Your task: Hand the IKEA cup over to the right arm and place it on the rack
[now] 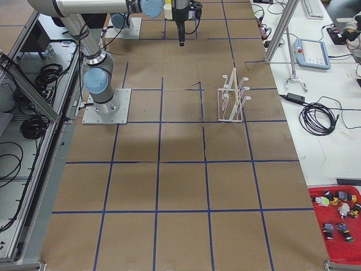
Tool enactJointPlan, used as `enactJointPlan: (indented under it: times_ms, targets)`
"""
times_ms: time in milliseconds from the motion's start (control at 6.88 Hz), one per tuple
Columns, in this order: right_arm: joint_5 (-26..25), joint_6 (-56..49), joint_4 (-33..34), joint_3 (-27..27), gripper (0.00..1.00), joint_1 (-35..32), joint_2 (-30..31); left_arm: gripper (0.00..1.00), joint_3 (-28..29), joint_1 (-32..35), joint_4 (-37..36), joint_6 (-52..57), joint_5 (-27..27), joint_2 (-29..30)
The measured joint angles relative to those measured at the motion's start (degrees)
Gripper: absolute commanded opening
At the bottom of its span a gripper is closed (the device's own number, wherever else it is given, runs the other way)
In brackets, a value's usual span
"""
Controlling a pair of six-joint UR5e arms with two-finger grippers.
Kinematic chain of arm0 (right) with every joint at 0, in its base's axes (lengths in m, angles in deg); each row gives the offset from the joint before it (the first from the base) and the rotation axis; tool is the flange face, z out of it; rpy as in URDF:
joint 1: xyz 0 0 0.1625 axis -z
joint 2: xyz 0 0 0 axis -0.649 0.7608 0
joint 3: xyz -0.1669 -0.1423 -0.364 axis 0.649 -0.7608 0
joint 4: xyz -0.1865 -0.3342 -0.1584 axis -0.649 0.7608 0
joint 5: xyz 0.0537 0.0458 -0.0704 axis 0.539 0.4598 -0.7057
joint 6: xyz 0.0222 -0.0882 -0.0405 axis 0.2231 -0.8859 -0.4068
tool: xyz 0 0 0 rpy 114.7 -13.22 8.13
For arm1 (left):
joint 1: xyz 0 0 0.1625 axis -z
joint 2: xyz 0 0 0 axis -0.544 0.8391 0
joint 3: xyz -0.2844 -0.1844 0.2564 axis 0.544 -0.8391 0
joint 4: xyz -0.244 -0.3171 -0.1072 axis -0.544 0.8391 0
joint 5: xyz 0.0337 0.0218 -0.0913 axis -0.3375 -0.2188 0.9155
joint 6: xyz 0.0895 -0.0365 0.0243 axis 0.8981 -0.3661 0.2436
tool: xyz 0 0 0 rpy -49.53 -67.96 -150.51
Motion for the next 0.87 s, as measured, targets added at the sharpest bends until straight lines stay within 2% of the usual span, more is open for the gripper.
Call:
enactJointPlan:
  times_ms: [145,436,872]
  targets:
    - [0.0,0.0,-0.02,0.03,1.0,0.0,-0.01,0.99,-0.35,-2.97,-0.66,3.29,0.02,0.67]
    - [0.0,0.0,0.02,0.06,1.0,0.0,-0.01,0.99,-0.95,-4.72,-2.34,4.59,0.1,2.26]
    - [0.0,0.0,0.09,0.22,1.0,0.0,-0.01,0.99,-4.45,-4.9,-11.88,1.75,0.35,8.69]
